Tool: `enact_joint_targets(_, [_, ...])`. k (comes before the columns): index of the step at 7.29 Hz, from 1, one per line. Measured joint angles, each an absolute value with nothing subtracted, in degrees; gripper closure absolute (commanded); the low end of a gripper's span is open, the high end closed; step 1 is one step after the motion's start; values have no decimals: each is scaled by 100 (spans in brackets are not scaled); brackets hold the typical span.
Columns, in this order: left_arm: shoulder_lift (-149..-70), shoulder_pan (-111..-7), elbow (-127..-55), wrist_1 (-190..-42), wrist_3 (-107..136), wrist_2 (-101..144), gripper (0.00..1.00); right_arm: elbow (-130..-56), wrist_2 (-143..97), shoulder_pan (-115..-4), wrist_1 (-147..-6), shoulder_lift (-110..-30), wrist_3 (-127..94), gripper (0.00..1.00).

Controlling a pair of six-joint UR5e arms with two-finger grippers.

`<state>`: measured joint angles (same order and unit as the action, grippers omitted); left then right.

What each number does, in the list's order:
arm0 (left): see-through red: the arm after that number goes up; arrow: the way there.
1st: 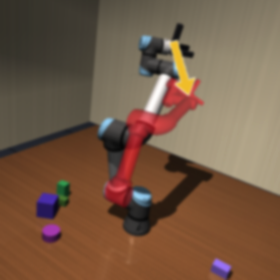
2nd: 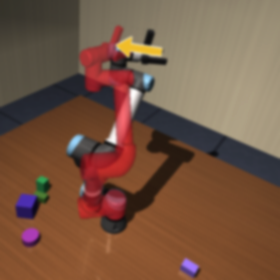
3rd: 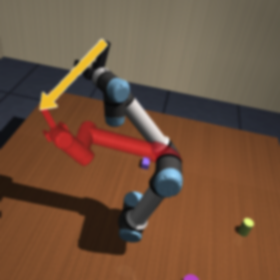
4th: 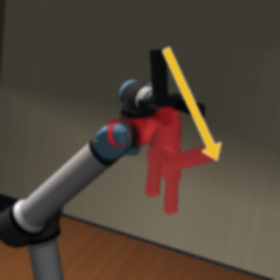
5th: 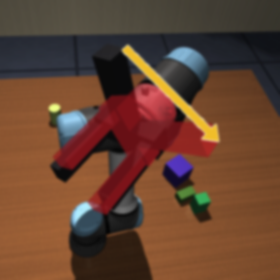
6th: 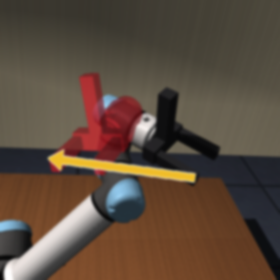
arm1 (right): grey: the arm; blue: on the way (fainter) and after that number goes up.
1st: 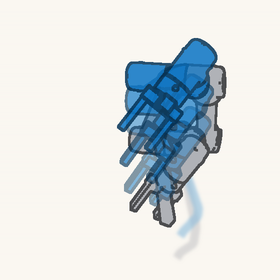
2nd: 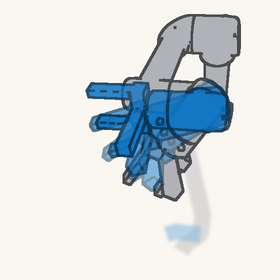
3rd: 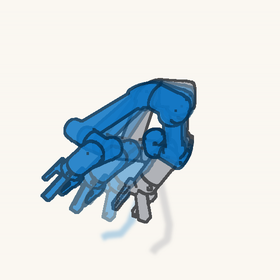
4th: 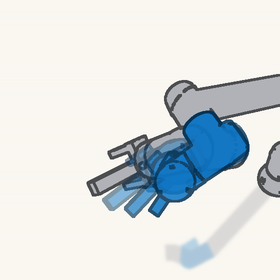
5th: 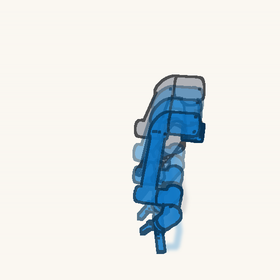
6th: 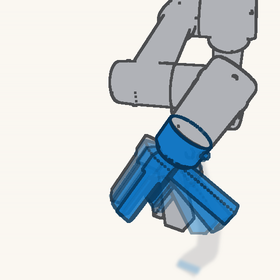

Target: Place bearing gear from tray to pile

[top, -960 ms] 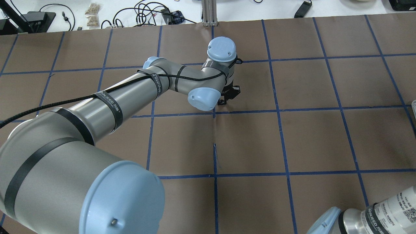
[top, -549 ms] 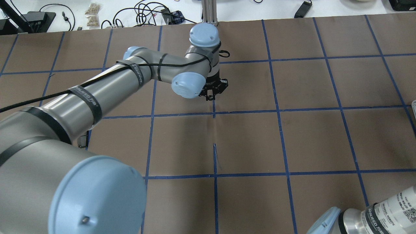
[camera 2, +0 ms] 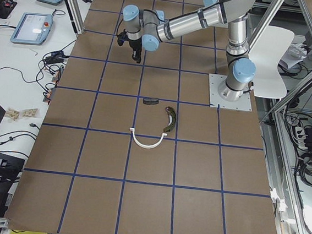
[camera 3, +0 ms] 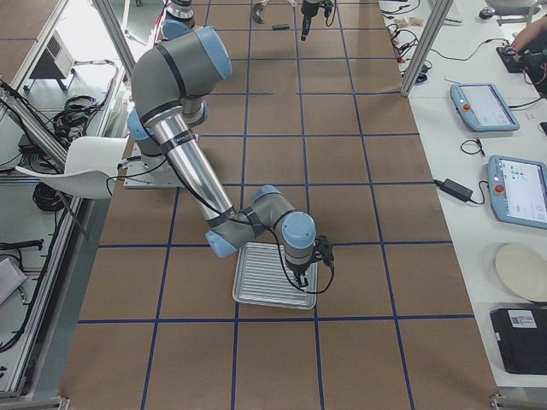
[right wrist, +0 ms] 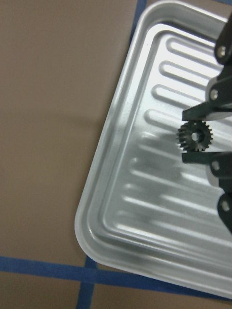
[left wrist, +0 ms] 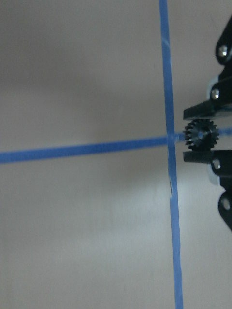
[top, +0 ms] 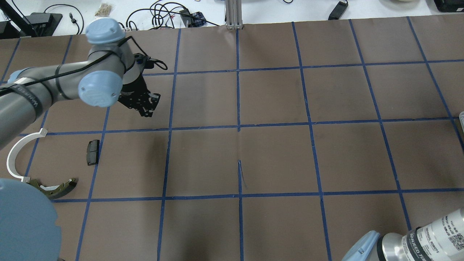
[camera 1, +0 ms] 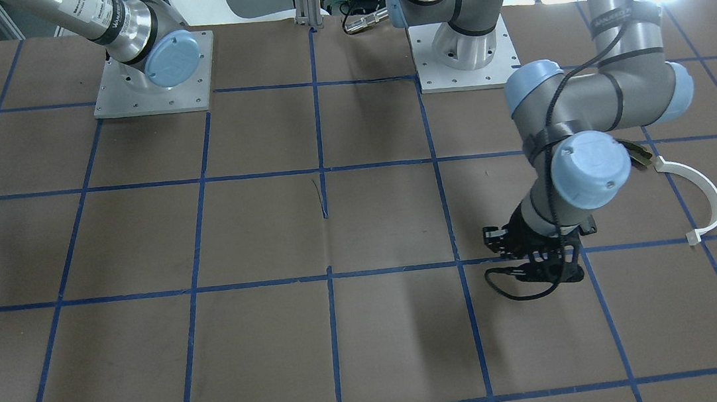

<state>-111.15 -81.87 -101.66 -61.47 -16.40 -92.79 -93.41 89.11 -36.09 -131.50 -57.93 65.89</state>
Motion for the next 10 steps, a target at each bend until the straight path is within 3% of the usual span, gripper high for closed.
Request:
enact_joint_targets(3, [-10948,-6474,-10743,-5390,-3903,-9263,100,-9510,8982,-4055,-12166,-6716,6154,100])
enact_joint_targets(5, [-11073,-5624,-10818,-5299,-4938,-9242,100,-10136,9126,-4504,-11955,-7501,5630,100])
enact_joint_targets(6, [-11130,-5372,-10881,-5216,-5171,-9239,38,-10578,9155,-4760,-11940,-7965,5126,100])
enact_joint_targets(7, [-11146,-5244,-10959,-5171,-5277,-9233,0,-11006,9166,-5038,-11951,-8355,4569,100])
enact_joint_targets(10, [-10999,-5246,-11032,-5174,-5240,-9200,0,-11781,9143,-6013,-11996,-9047,2875,100])
